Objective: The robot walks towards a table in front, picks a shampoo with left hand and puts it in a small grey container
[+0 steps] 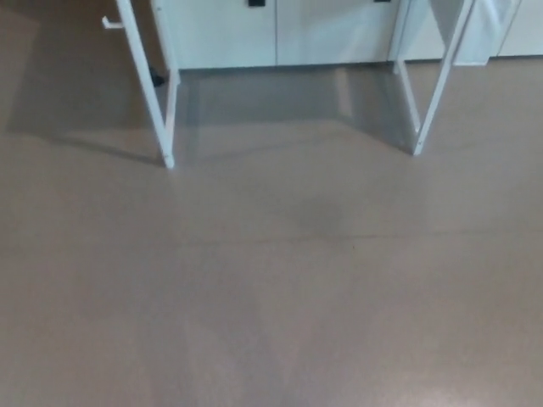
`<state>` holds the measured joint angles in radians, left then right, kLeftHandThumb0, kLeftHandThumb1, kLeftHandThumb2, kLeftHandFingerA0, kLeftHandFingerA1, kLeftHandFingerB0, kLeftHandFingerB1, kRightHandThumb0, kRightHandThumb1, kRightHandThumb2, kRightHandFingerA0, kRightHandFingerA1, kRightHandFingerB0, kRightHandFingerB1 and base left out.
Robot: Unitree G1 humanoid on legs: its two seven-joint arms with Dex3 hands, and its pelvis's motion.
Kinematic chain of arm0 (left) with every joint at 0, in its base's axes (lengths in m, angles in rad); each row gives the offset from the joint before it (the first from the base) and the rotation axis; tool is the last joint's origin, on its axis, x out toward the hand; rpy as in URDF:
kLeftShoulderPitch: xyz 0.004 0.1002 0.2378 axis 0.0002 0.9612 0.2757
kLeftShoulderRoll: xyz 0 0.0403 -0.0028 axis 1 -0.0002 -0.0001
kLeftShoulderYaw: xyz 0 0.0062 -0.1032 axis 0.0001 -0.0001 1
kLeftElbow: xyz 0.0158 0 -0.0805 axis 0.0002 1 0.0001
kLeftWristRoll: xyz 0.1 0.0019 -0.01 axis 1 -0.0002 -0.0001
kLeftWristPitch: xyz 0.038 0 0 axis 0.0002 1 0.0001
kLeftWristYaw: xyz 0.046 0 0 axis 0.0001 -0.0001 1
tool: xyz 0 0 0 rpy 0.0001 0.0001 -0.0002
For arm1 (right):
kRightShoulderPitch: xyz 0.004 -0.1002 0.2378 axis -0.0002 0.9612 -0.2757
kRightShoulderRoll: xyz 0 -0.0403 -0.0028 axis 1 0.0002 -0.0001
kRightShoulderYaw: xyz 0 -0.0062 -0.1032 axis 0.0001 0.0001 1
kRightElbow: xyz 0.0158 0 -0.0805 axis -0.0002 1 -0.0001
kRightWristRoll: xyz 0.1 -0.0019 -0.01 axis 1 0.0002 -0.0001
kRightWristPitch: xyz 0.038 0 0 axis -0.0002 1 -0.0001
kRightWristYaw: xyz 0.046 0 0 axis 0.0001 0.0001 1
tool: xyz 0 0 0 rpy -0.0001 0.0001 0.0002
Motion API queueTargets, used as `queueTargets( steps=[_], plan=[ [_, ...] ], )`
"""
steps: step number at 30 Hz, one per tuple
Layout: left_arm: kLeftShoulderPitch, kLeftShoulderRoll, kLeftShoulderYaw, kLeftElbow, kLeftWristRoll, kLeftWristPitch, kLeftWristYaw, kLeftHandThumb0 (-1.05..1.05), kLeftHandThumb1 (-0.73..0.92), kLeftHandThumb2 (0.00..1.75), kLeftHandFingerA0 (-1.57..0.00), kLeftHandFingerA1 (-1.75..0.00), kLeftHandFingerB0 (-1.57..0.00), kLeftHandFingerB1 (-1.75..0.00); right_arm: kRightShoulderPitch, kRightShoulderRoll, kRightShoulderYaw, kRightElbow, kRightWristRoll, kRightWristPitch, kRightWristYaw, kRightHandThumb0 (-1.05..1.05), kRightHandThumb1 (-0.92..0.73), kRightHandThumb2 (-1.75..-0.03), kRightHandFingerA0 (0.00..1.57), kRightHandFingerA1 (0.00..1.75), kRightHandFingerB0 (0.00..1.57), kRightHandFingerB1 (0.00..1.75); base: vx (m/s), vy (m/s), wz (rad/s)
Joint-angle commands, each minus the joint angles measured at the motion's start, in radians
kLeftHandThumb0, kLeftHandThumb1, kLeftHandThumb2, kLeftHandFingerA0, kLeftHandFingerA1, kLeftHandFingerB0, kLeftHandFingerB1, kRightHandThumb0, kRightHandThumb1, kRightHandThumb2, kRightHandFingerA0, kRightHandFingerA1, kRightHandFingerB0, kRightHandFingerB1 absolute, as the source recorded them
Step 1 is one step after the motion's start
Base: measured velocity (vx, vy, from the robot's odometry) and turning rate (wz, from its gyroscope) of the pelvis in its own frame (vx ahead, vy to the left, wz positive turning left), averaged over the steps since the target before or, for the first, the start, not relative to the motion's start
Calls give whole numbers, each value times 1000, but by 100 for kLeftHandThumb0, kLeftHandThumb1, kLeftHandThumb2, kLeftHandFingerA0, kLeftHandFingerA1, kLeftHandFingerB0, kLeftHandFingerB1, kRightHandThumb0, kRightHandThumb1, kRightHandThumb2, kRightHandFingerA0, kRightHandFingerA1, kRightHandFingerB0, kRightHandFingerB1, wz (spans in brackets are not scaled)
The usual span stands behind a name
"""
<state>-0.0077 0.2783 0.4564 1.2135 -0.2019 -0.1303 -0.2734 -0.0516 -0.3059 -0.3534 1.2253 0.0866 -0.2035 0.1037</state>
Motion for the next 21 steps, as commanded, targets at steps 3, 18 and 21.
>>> queueTargets(
  steps=[3,18,21],
  plan=[
    [3,15,-18,-8,0,-15,38,-28,74,62,-45,-35,-35,-32,4,-7,0,4,17,14,8,-8,-64,-58,58,51,43,42,510,226,-12],
    [7,38,-52,2,3,-25,1,-29,74,62,-40,-34,-31,-32,9,-2,25,10,9,4,5,-10,-65,-58,61,53,44,43,458,48,17],
    [-2,42,-60,8,7,-19,2,-30,76,63,-42,-34,-31,-31,7,-1,31,12,5,3,6,-11,-63,-58,62,53,44,43,525,-60,13]
  ],
)
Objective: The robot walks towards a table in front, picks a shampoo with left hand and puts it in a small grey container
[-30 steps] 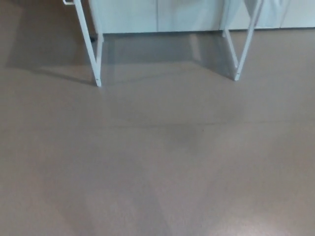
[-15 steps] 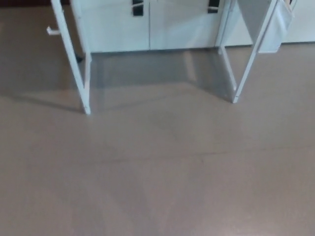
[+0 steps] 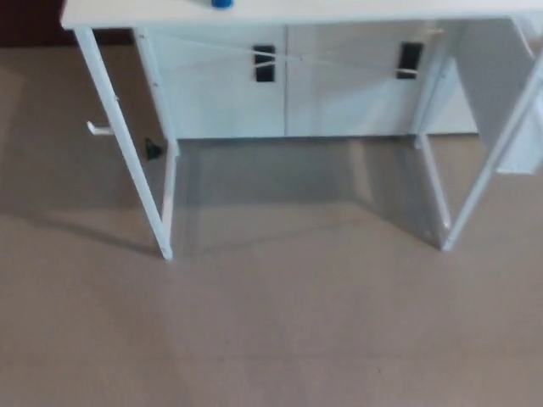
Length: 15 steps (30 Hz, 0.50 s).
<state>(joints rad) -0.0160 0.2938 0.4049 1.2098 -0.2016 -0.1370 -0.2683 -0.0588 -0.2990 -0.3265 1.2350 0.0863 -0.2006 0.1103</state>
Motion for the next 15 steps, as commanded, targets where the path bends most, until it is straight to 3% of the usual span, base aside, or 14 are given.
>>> queueTargets(
  steps=[1,7,9,11,12,13,14,15],
  plan=[
    [7,27,-7,12,4,-15,-7,-32,76,63,-43,-35,-32,-32,14,-9,6,-2,5,5,-2,-11,-63,-57,63,53,44,43,501,-38,3],
    [48,40,-16,13,8,-36,-28,-32,74,62,-40,-34,-33,-32,51,7,12,-4,6,1,-3,-10,-65,-58,65,53,46,44,490,-5,-17],
    [51,34,-25,12,19,-42,11,-32,67,60,-55,-40,-36,-33,56,7,10,-10,10,7,-5,-11,-63,-57,65,53,46,44,494,95,-39],
    [49,32,-34,8,28,-45,37,-31,65,60,-57,-40,-36,-33,53,7,8,-2,12,6,-3,-12,-62,-57,64,53,47,44,590,209,-33],
    [52,32,-39,-1,28,-46,40,-40,54,75,-53,-51,-31,-42,50,7,10,9,8,1,-3,-13,-62,-57,63,52,47,44,545,296,-65],
    [54,33,-40,-3,26,-48,39,-40,54,75,-53,-51,-31,-42,50,7,12,12,5,1,-5,-13,-62,-57,63,52,47,44,541,285,-25],
    [59,34,-47,-8,31,-51,39,-32,66,59,-57,-41,-36,-33,51,6,13,14,4,2,-5,-12,-60,-57,64,52,47,44,527,277,-4],
    [61,34,-50,-10,32,-53,39,-32,66,59,-57,-41,-36,-33,52,6,13,15,4,3,-6,-12,-60,-57,64,52,47,44,509,265,-5]
  ],
)
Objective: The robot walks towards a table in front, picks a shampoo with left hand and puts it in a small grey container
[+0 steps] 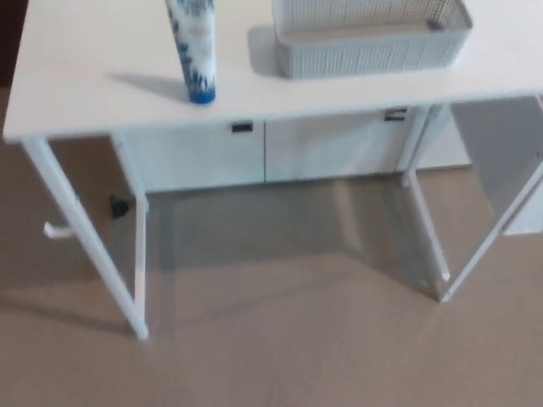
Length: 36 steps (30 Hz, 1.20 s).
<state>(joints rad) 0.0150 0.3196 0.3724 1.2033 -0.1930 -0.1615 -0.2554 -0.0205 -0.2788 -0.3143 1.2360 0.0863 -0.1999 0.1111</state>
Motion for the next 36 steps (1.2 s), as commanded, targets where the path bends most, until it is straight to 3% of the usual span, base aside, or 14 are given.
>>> queueTargets(
  steps=[1,6,7,8,13,14,15,16,36],
  plan=[
    [31,11,-20,6,23,-37,15,-33,69,61,-54,-38,-36,-33,17,-13,4,12,1,0,-9,-12,-61,-57,66,53,47,44,302,126,8],
    [28,18,-34,6,32,-36,19,-34,70,62,-56,-39,-36,-33,15,-9,8,8,1,2,-15,-11,-63,-58,66,53,46,44,208,-2,8],
    [19,17,-29,8,26,-26,25,-41,56,77,-52,-50,-32,-43,7,-10,10,9,0,5,-12,-11,-63,-58,65,53,46,44,130,-121,6],
    [14,18,-29,9,25,-23,26,-33,69,61,-58,-39,-37,-33,1,-10,11,12,-1,6,-12,-11,-63,-57,65,53,46,44,110,-147,13],
    [3,28,-46,14,37,-44,12,-34,71,62,-56,-39,-37,-34,-25,-11,16,21,0,9,-15,-10,-61,-57,66,53,47,44,175,-291,13],
    [-11,29,-50,11,40,-46,13,-42,60,81,-49,-51,-32,-44,-46,-13,18,22,-1,22,-21,-10,-62,-57,67,54,48,44,155,-179,-9],
    [-13,29,-52,11,40,-47,14,-42,60,81,-49,-51,-32,-44,-49,-13,19,22,-1,23,-22,-10,-62,-57,67,54,48,44,188,-136,8],
    [-15,26,-44,13,30,-40,14,-32,72,62,-56,-39,-38,-34,-54,-16,21,23,-3,26,-21,-10,-63,-58,66,53,47,44,125,-78,0],
    [-66,32,-38,16,17,8,-4,-32,75,63,-55,-39,-41,-35,-62,-35,59,28,-17,24,-13,-10,-66,-58,67,53,49,45,122,73,-1]
  ],
)
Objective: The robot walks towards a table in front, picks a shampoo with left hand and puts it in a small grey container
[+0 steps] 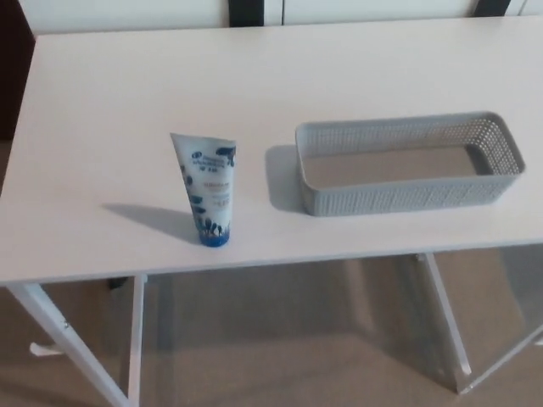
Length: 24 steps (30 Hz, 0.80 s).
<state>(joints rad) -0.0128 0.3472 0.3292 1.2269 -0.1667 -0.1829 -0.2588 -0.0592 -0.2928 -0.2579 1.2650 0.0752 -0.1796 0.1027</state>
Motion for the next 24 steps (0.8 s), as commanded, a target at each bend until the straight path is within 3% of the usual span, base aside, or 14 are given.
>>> queueTargets(
  steps=[1,10,24],
  plan=[
    [-57,4,10,-10,-15,39,3,-31,72,62,-56,-42,-42,-34,-39,-23,2,-2,-2,9,-4,-10,-65,-58,64,51,48,44,123,-66,7],
    [-71,10,6,-4,-8,31,-2,-32,71,61,-56,-43,-43,-36,-60,-29,12,1,-5,23,-1,-10,-63,-58,64,51,48,43,96,-199,6],
    [-31,6,-36,-12,25,-13,-18,-34,76,63,-51,-39,-40,-35,-15,-37,13,0,-3,8,10,-12,-62,-57,64,52,47,44,32,82,1]
  ],
)
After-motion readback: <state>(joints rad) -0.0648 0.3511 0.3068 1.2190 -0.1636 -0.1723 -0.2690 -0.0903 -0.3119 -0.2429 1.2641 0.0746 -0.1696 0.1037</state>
